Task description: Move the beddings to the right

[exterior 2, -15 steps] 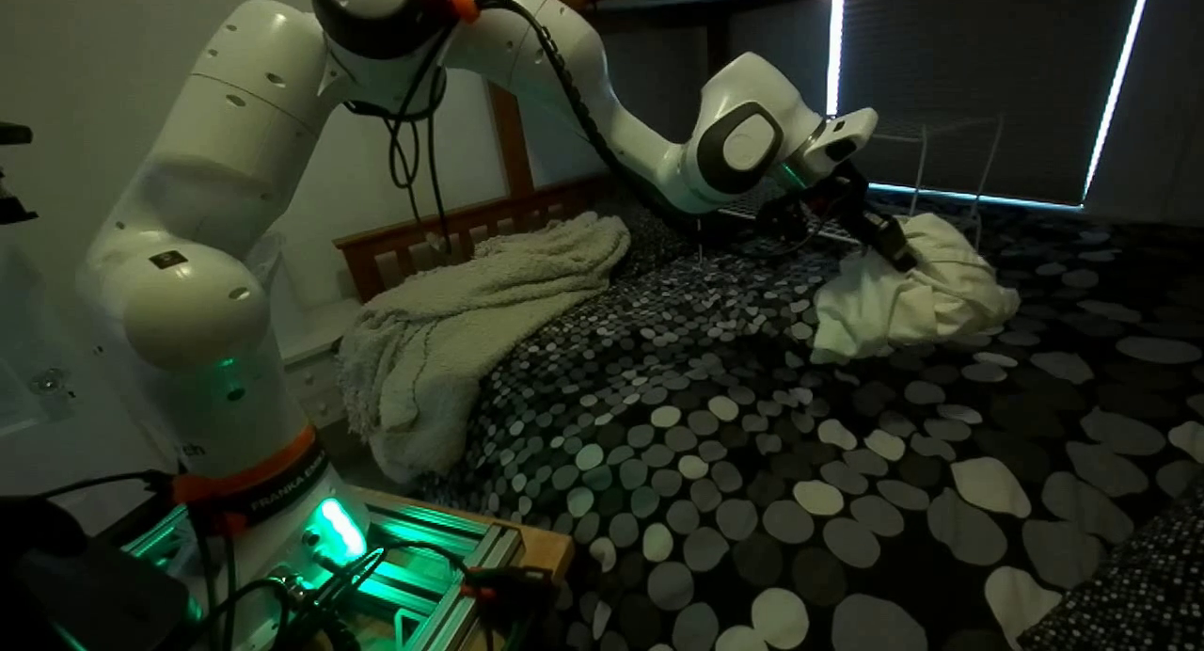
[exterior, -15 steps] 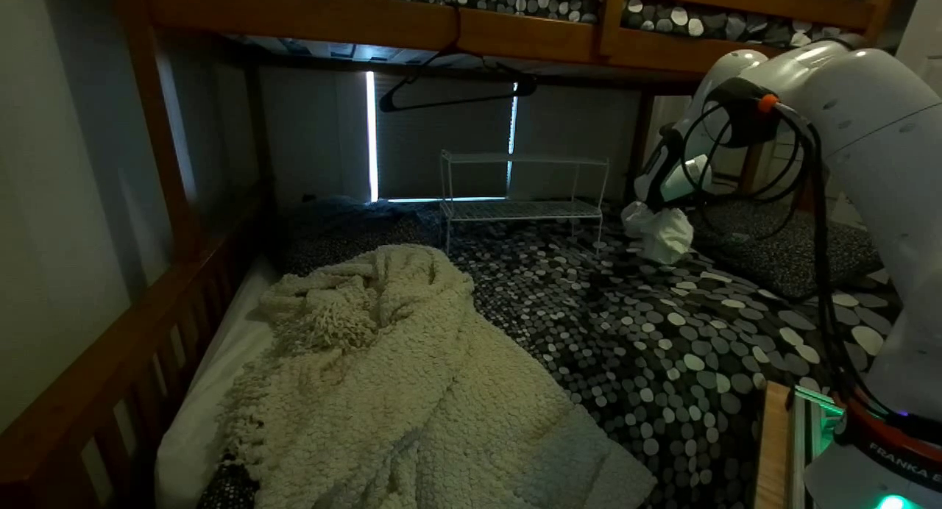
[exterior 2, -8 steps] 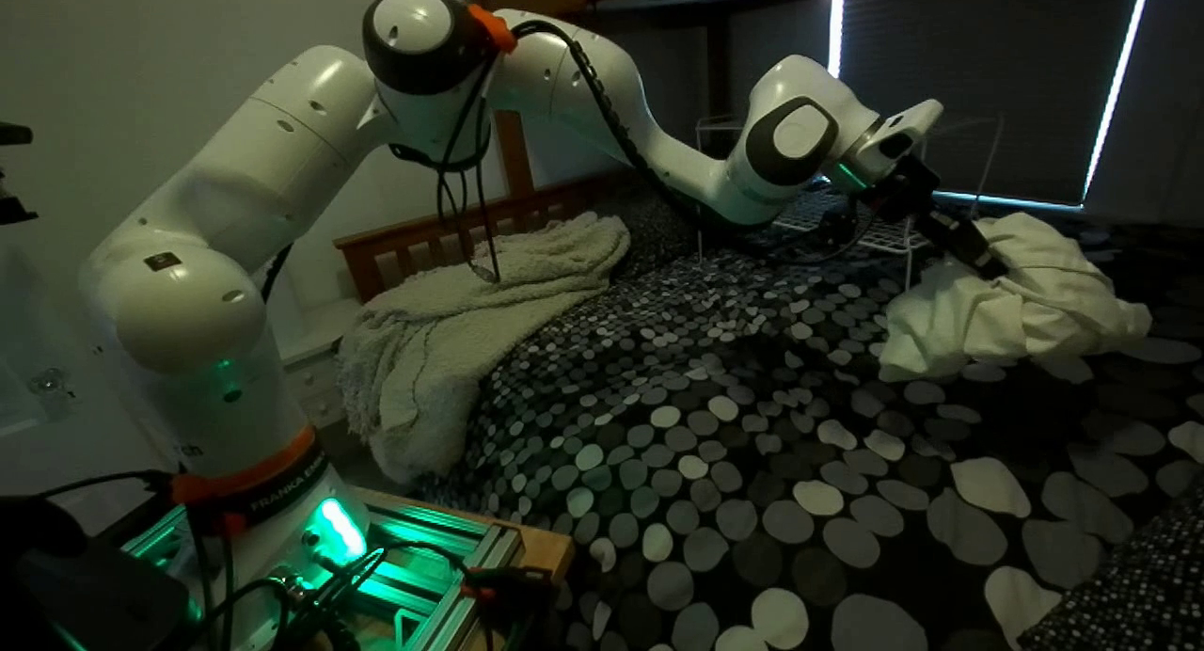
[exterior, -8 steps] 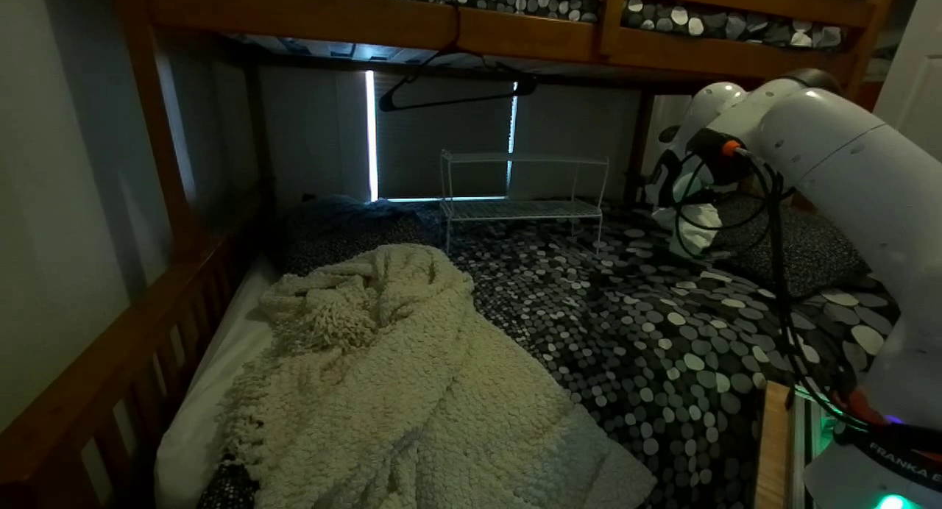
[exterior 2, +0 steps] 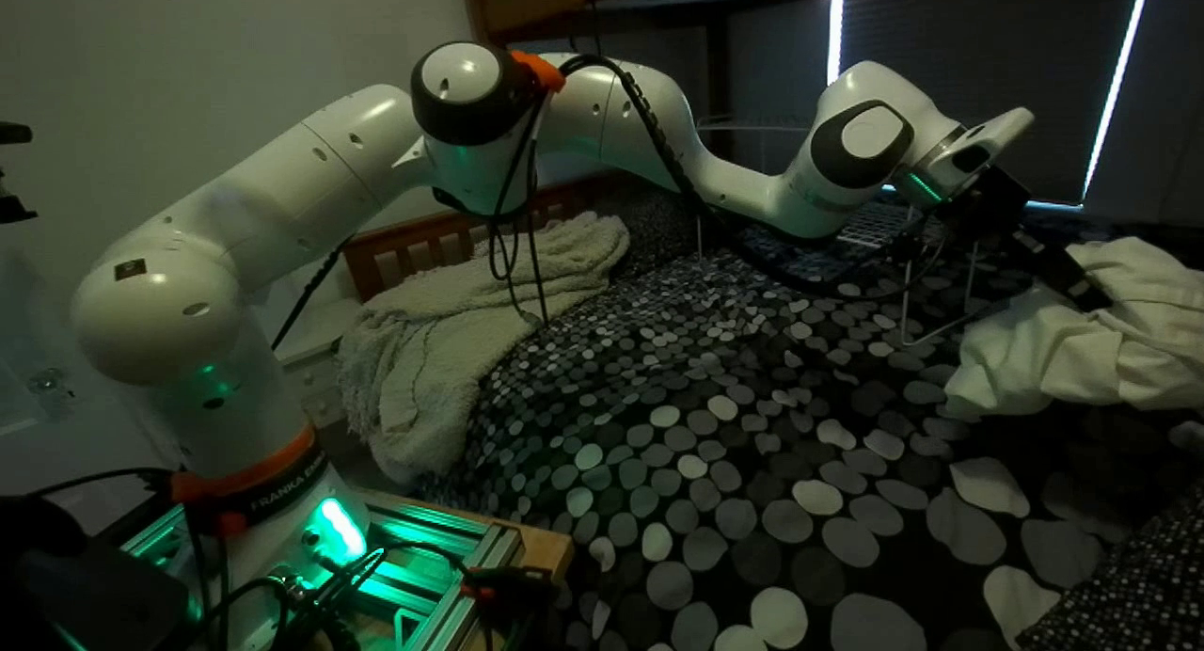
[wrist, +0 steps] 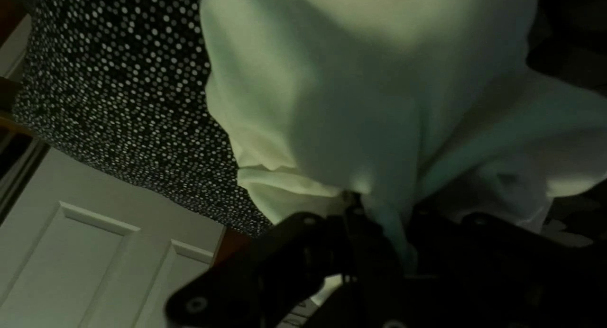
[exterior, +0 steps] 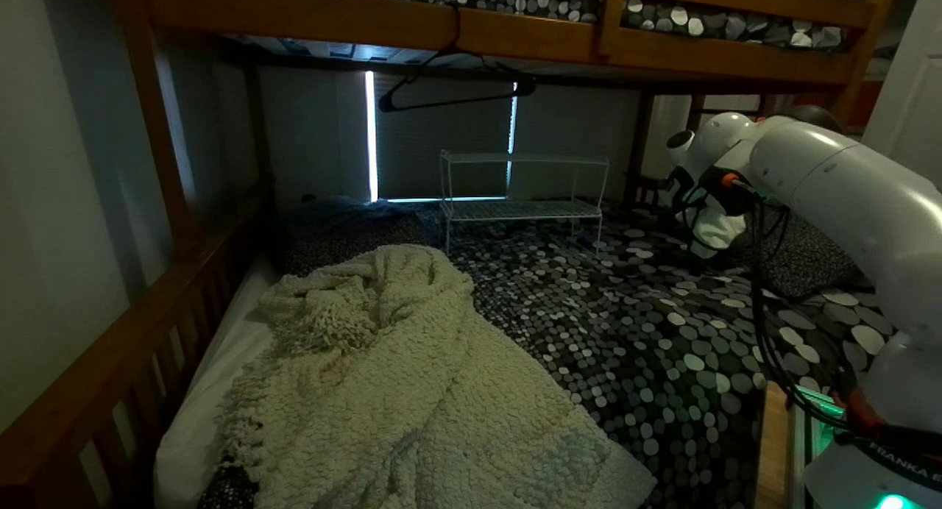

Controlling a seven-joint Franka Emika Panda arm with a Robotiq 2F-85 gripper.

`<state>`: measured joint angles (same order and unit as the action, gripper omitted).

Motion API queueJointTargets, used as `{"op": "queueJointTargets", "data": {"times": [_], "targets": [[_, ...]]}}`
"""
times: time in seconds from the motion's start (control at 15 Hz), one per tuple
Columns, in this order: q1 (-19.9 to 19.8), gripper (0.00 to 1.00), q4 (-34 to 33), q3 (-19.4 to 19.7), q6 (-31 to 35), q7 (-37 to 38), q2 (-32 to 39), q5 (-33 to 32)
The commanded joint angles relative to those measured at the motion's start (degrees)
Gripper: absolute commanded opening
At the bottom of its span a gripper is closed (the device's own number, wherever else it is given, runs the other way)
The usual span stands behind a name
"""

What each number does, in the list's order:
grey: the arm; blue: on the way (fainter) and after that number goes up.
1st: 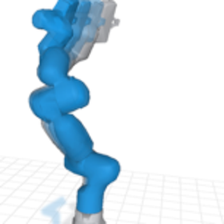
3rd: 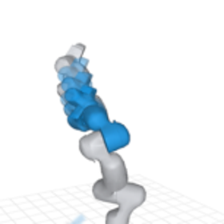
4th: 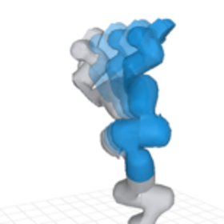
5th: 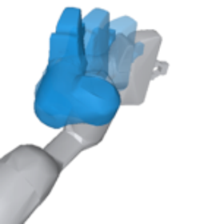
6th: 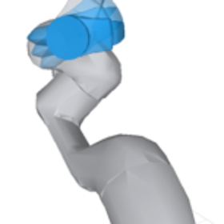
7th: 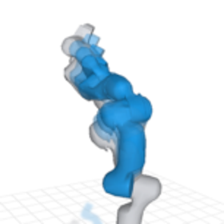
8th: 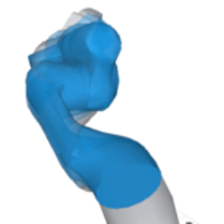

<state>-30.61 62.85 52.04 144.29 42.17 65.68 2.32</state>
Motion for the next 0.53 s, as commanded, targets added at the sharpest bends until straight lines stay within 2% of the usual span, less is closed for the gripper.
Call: {"op": "queueJointTargets", "data": {"times": [0.0, 0.33, 0.4, 0.47], "targets": [[-0.16, 0.11, -0.50, 0.01, -0.09, 0.25, 0.35, 0.00], [-0.08, 0.11, -1.44, 0.04, -0.48, 0.64, 0.81, 0.00], [0.60, 0.03, -0.94, 1.54, 1.63, 3.47, 1.58, -0.11], [0.84, 0.03, -1.99, 3.28, 1.56, 7.65, 2.76, 0.01]]}}
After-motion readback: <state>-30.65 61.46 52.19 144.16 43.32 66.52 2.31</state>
